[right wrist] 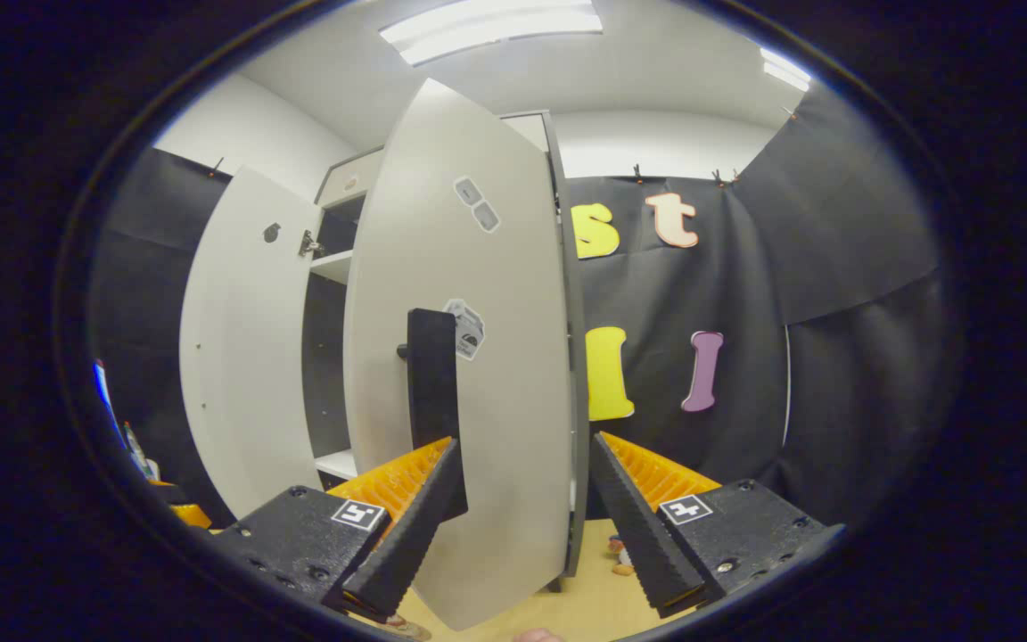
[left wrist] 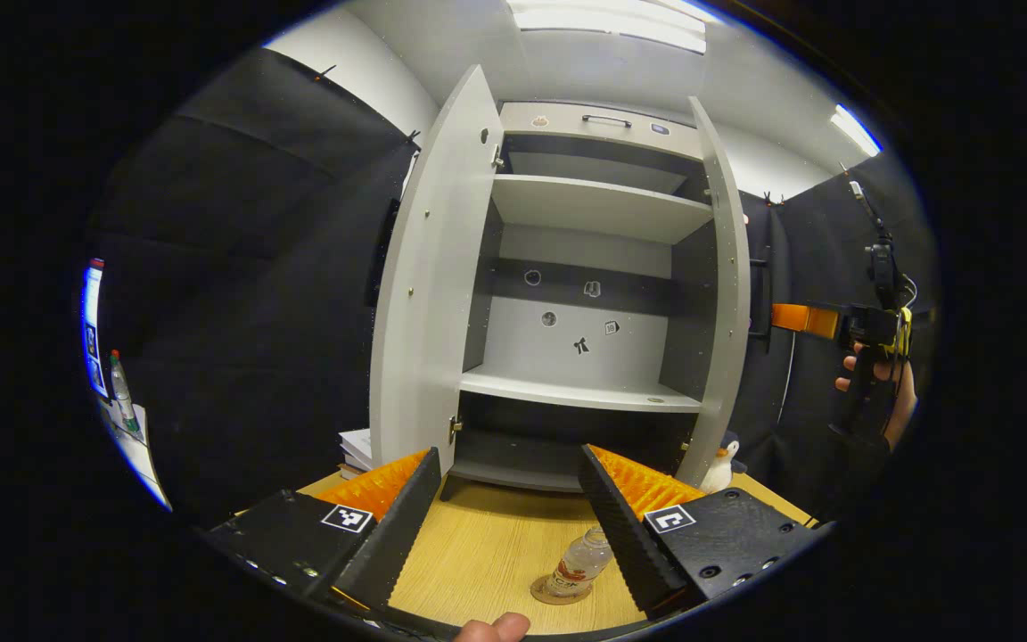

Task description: Grasp the bottle in the cabinet with the left hand and place it on the coaster, then close the right door with the right hand and the left door with the left hand.

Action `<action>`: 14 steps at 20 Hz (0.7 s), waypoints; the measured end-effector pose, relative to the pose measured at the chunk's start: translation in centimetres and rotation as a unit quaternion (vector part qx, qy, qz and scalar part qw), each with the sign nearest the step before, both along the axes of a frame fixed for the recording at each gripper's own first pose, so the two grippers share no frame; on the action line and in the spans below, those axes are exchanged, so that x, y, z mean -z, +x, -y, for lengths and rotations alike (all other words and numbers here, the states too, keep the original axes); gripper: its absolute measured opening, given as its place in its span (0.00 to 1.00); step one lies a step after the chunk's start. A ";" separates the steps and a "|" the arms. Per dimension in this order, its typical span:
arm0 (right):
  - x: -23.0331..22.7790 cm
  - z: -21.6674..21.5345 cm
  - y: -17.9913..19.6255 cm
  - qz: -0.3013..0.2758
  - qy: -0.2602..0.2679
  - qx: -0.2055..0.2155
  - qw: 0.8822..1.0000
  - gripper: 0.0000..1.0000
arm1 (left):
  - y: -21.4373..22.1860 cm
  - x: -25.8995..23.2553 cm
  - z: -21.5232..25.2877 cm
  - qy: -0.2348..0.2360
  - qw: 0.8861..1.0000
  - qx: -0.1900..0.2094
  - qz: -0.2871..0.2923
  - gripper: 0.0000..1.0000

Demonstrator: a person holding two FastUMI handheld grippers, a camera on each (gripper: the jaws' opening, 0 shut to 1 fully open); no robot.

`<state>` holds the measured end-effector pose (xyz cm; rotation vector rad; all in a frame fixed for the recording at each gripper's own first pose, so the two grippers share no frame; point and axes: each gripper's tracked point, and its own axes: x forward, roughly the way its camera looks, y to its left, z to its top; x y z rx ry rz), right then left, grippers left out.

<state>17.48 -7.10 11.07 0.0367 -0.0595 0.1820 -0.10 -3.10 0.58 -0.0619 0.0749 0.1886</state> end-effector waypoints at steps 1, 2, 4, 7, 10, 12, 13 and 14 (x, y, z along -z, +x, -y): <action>0.2 -0.5 0.5 -0.003 0.003 -0.006 1.000 0.96 | -0.3 0.0 -0.2 -0.001 1.000 -0.007 0.001 0.94; 0.4 -0.5 1.0 -0.009 0.000 -0.002 1.000 0.97 | -0.6 -0.1 -0.4 -0.001 1.000 -0.013 0.002 0.94; 0.7 -0.5 1.1 -0.008 -0.001 0.011 1.000 0.99 | -0.9 -0.4 -1.0 0.004 1.000 -0.028 0.005 0.95; 1.4 -1.0 -0.6 -0.001 -0.011 -0.001 1.000 0.98 | -1.2 -1.0 -2.7 0.017 0.998 -0.060 0.008 0.95; 3.0 0.7 -3.8 0.004 -0.038 0.025 0.999 0.98 | -1.0 -1.7 -3.2 0.013 0.998 -0.062 0.010 0.95; 4.6 0.8 -6.2 -0.003 -0.038 0.031 0.999 0.98 | -0.6 -2.3 -4.0 0.011 0.998 -0.063 0.013 0.95; 5.3 0.8 -7.2 -0.007 -0.033 0.031 0.999 0.98 | -0.5 -2.5 -4.2 0.009 0.998 -0.062 0.013 0.95; 5.9 0.8 -8.2 -0.010 -0.026 0.030 0.999 0.94 | -0.1 -2.8 -4.4 0.007 0.998 -0.060 0.015 0.95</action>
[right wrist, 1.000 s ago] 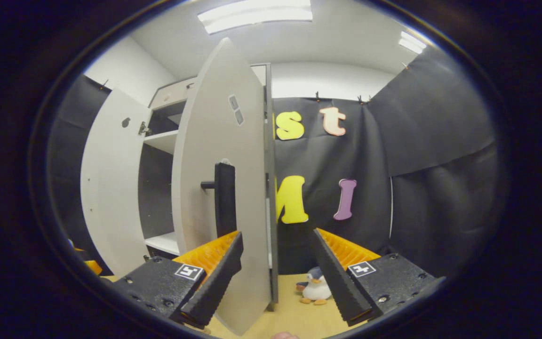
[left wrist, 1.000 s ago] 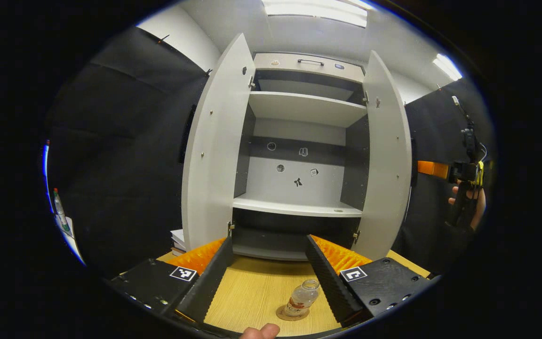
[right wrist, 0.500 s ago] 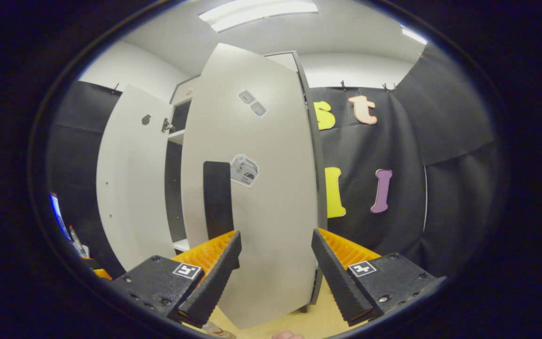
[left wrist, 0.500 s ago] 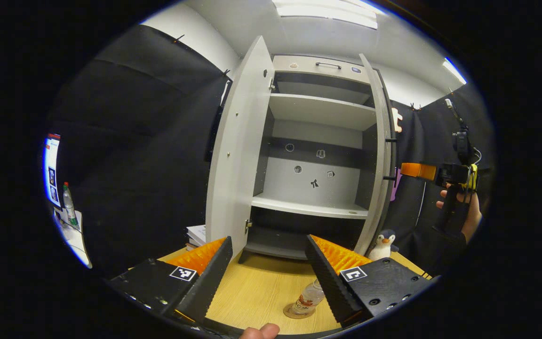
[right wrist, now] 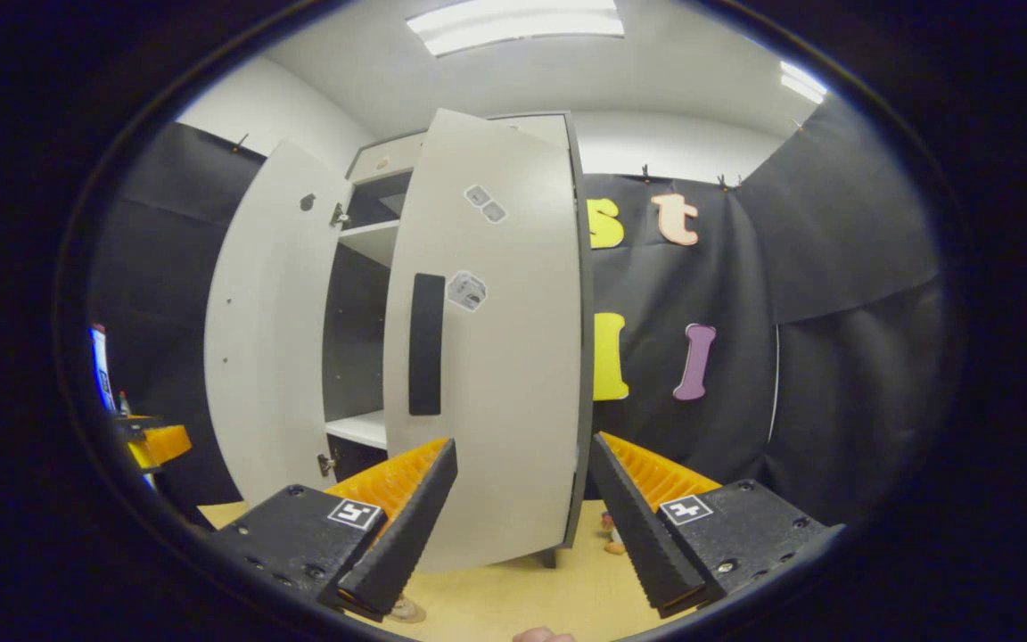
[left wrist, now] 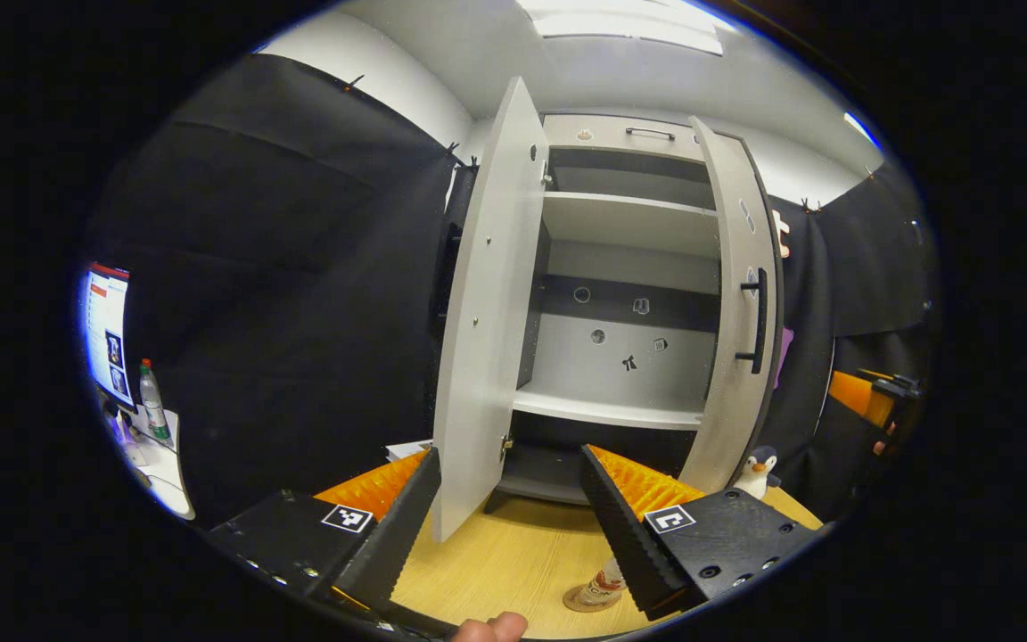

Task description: Grasp the bottle in the cabinet with the left hand and place it on the coaster, then close the right door with the right hand and the left door with the left hand.

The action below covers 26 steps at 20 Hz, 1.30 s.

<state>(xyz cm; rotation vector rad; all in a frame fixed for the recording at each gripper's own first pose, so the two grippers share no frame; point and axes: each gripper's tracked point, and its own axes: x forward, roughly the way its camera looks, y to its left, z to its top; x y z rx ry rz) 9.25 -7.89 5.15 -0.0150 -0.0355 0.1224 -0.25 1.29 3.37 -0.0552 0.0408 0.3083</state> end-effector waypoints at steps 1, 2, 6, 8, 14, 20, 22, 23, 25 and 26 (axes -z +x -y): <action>0.6 0.0 -0.9 -0.002 0.006 0.001 1.000 0.98 | 0.4 -0.6 -0.4 0.001 1.000 0.000 0.005 0.95; 1.2 0.0 -1.7 -0.003 0.009 0.001 1.000 0.98 | 0.7 -1.2 -0.8 0.004 1.000 -0.001 0.011 0.95; 2.9 0.1 -4.9 0.009 0.005 0.008 1.000 0.98 | 1.6 -3.2 -2.4 0.025 1.000 0.000 0.017 0.95; 3.1 -0.7 -6.6 0.017 0.011 -0.005 1.000 0.98 | 1.8 -4.0 -3.5 0.042 0.999 -0.008 0.020 0.99; 4.3 -1.6 -8.5 -0.003 0.015 -0.023 1.000 0.98 | 2.7 -8.1 -11.5 -0.012 0.997 -0.050 0.062 0.95; 3.2 -1.1 -8.6 0.003 0.015 -0.009 1.000 0.98 | 6.9 -8.9 -21.6 -0.050 0.990 -0.112 0.073 0.95; 2.9 -0.8 -8.6 0.005 0.005 0.001 1.000 0.98 | 8.7 -8.9 -22.9 -0.051 0.989 -0.117 0.076 0.95; 2.8 -0.4 -8.5 0.006 0.002 0.007 1.000 0.98 | 9.5 -8.6 -23.1 -0.054 0.989 -0.116 0.071 0.99; 2.3 -0.2 -8.3 0.009 0.005 0.014 1.000 0.98 | 10.9 -7.9 -22.6 -0.054 0.992 -0.102 0.058 0.99; 2.0 -0.1 -8.3 0.012 0.009 0.017 1.000 0.98 | 11.4 -7.7 -22.4 -0.047 0.993 -0.100 0.053 0.95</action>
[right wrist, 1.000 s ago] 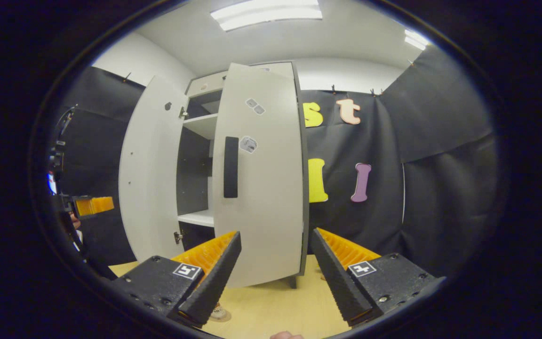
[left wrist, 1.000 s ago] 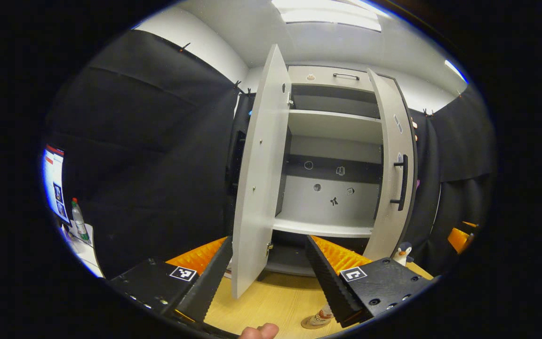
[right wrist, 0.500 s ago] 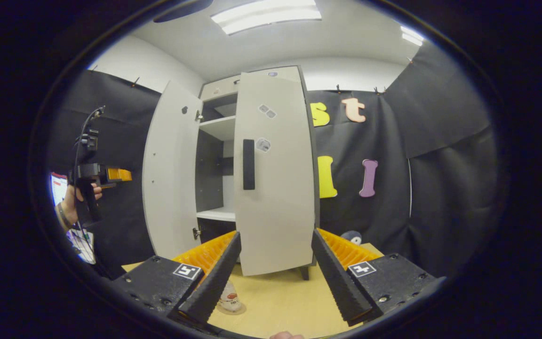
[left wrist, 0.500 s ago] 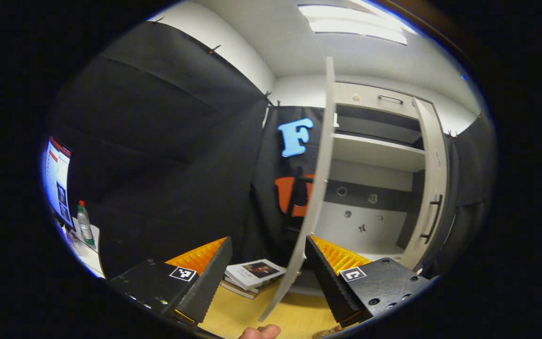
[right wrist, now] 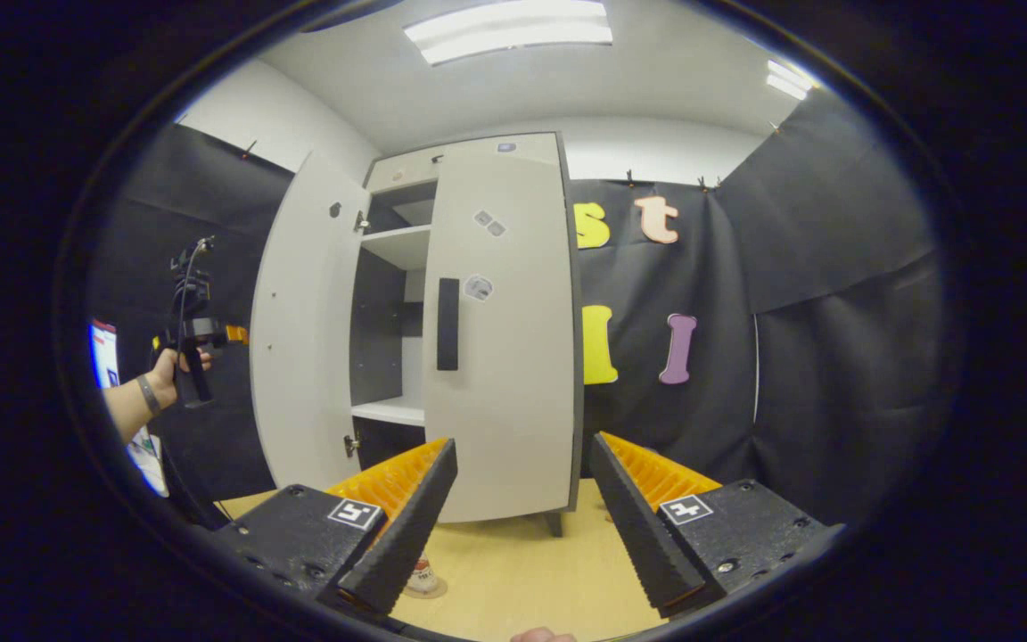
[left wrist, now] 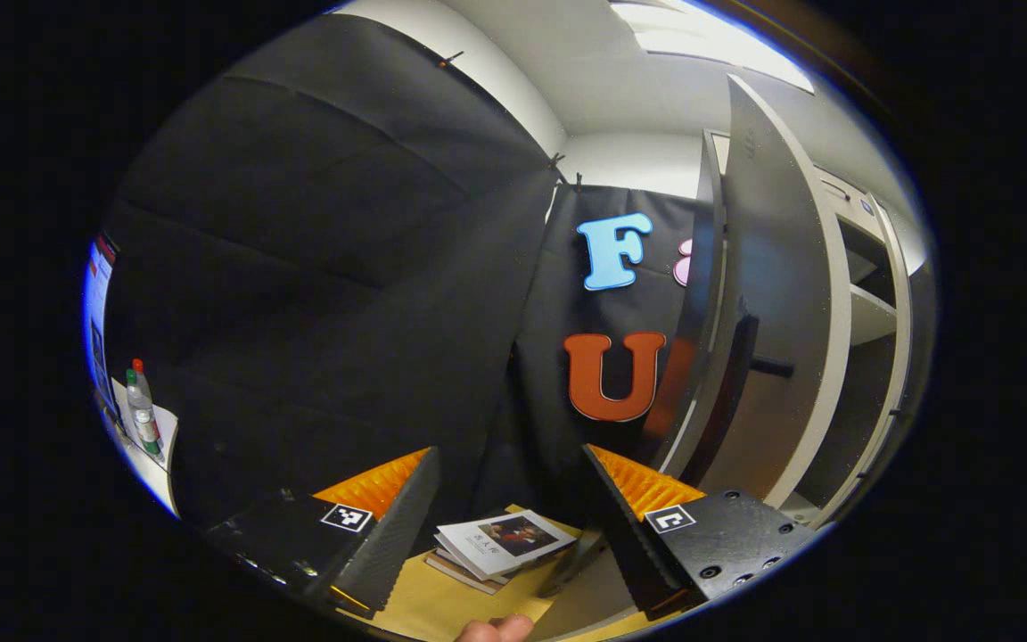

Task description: Grasp the bottle in the cabinet with the left hand and place it on the coaster, then close the right door with the right hand and the left door with the left hand.

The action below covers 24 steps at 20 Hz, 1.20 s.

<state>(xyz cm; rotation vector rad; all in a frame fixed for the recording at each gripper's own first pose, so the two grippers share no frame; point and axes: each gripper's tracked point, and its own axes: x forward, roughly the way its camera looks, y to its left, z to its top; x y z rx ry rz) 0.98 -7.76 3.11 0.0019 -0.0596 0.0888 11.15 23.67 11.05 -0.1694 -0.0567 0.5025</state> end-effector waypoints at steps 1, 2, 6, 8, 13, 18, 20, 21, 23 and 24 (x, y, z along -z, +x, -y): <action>-0.2 0.1 0.0 0.002 0.006 0.002 1.000 0.98 | 0.0 0.0 -0.2 0.012 1.000 -0.010 0.001 0.95; -0.4 -0.1 0.1 0.003 0.012 0.001 1.000 0.98 | 0.0 -0.2 -0.2 0.019 1.000 -0.016 0.006 0.94; -0.9 -0.6 0.3 0.013 0.008 -0.006 1.000 0.98 | 0.3 0.2 0.8 0.002 1.000 -0.008 0.012 0.94; -0.6 -0.9 0.5 0.012 0.010 -0.013 1.000 0.98 | -0.1 0.0 2.4 0.011 1.000 -0.005 0.015 0.94; -1.0 -0.7 1.0 0.015 0.016 -0.021 1.000 0.98 | 1.5 0.0 7.9 0.039 0.998 0.039 0.014 0.93; -0.9 1.6 0.6 0.015 0.015 0.002 1.000 0.98 | 3.8 0.0 13.6 0.026 0.995 0.096 0.026 0.93; -1.2 2.6 0.2 0.019 0.019 0.016 1.000 0.98 | 5.0 0.3 14.6 0.028 0.994 0.103 0.020 0.99; -1.2 3.2 -0.1 0.020 0.020 0.022 0.999 0.98 | 5.4 0.5 14.6 0.033 0.994 0.101 0.016 0.95; -1.3 4.2 -0.7 0.020 0.023 0.034 0.999 0.98 | 5.2 0.4 14.5 0.044 0.994 0.097 0.012 0.99; -1.3 4.6 -0.8 0.020 0.024 0.039 0.999 0.98 | 5.2 0.3 14.5 0.051 0.994 0.092 0.009 0.99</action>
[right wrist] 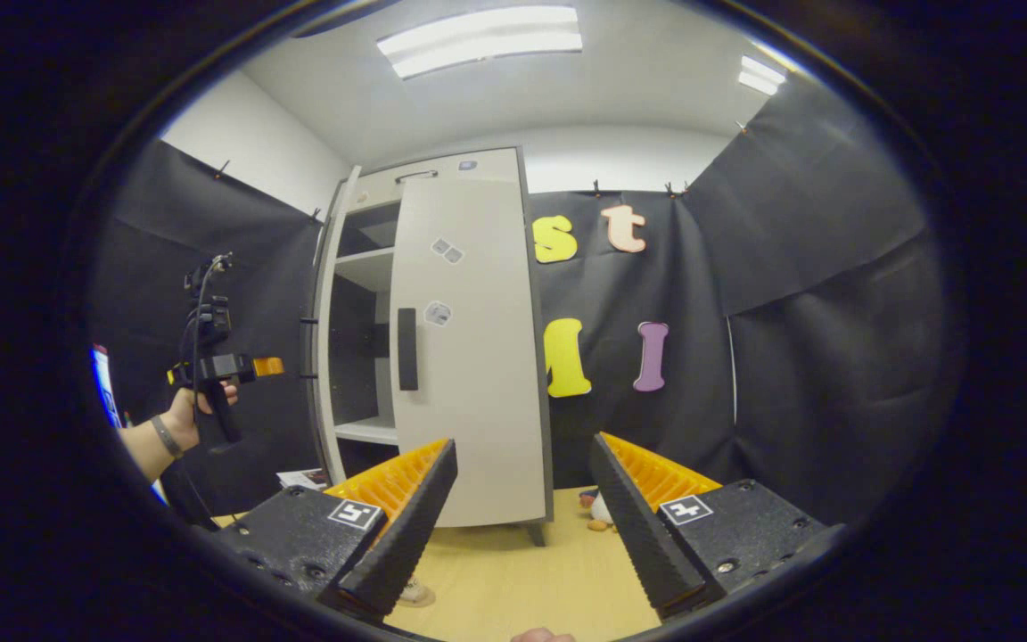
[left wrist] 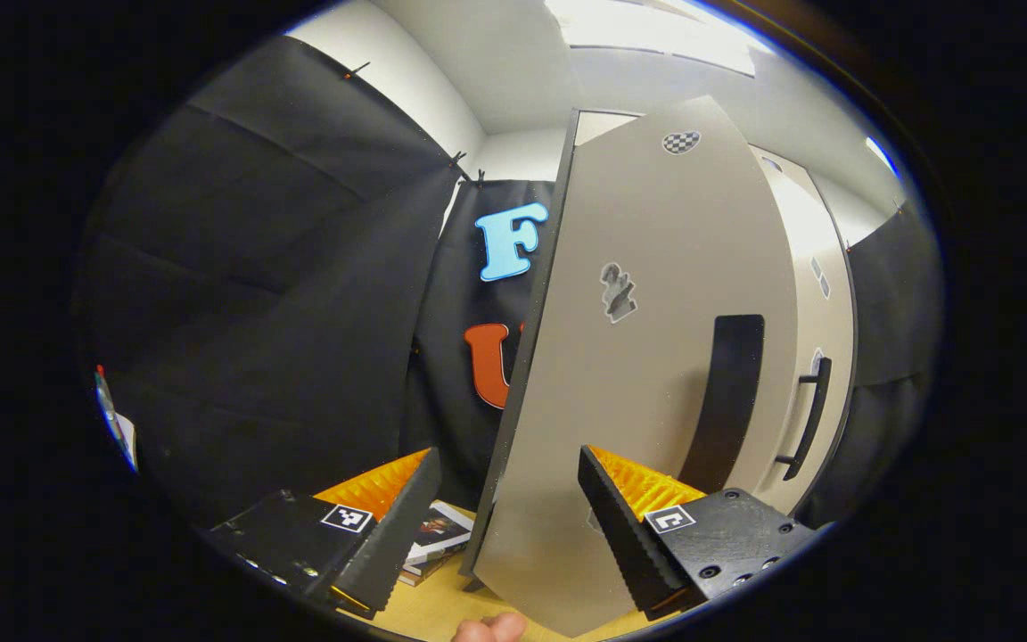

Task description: Grasp the bottle in the cabinet with the left hand and place it on the coaster, then close the right door with the right hand and the left door with the left hand.

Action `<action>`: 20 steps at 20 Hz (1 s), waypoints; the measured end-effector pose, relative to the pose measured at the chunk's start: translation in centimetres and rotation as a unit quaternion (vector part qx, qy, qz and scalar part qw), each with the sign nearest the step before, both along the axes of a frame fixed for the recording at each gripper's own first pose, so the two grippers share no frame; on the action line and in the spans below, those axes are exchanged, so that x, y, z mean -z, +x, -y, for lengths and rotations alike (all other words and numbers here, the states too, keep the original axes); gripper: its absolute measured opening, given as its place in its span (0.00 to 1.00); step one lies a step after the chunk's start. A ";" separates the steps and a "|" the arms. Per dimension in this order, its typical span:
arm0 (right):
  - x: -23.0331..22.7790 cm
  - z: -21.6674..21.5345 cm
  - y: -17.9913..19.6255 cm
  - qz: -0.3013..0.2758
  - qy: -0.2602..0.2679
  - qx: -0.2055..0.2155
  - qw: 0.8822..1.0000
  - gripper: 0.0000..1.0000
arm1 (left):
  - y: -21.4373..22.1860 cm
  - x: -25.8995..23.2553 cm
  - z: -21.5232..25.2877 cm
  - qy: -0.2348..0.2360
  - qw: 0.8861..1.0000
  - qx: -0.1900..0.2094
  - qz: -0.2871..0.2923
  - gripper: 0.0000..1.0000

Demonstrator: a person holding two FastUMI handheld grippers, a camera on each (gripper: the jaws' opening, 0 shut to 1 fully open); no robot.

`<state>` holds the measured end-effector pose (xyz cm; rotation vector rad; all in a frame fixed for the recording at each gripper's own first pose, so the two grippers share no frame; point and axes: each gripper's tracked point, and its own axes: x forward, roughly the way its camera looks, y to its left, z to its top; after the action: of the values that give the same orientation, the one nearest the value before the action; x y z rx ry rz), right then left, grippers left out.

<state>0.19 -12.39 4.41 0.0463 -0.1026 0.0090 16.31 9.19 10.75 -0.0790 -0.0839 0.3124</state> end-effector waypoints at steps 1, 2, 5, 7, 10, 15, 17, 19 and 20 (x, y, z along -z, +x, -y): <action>0.0 0.4 0.0 0.000 0.001 0.005 1.000 0.98 | -0.2 -0.3 0.0 0.006 1.000 -0.004 0.000 0.95; 0.1 0.7 0.0 -0.002 0.000 0.007 1.000 0.98 | -0.4 -0.5 0.2 0.012 1.000 -0.001 0.002 0.95; 0.5 0.6 0.6 -0.008 0.000 0.002 1.000 0.98 | -1.3 -1.3 1.0 0.032 0.999 0.028 -0.001 0.94; 0.7 0.0 0.9 -0.012 0.002 -0.011 1.000 0.98 | -3.1 -1.7 1.9 0.038 0.999 0.040 0.001 0.99; 1.6 -0.8 1.5 -0.022 -0.002 -0.029 0.999 0.98 | -6.4 -0.8 4.1 0.038 0.998 0.052 -0.004 0.99; 2.6 -2.3 2.7 -0.056 0.002 -0.066 0.996 0.94 | -9.8 1.9 7.0 0.056 0.997 0.052 -0.007 0.99; 2.5 -2.3 2.9 -0.059 -0.010 -0.070 0.996 0.98 | -10.6 3.6 8.6 0.056 0.996 0.062 -0.016 0.99; 2.7 -2.3 3.2 -0.060 -0.016 -0.072 0.995 0.94 | -11.5 4.6 9.7 0.070 0.995 0.067 -0.013 0.95; 3.0 -2.6 3.3 -0.061 -0.015 -0.075 0.995 0.94 | -11.6 5.0 10.4 0.076 0.995 0.070 -0.008 0.95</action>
<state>3.45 -9.75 1.39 0.0251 0.0235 0.1578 4.72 -1.26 5.78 0.0674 -0.0860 0.1652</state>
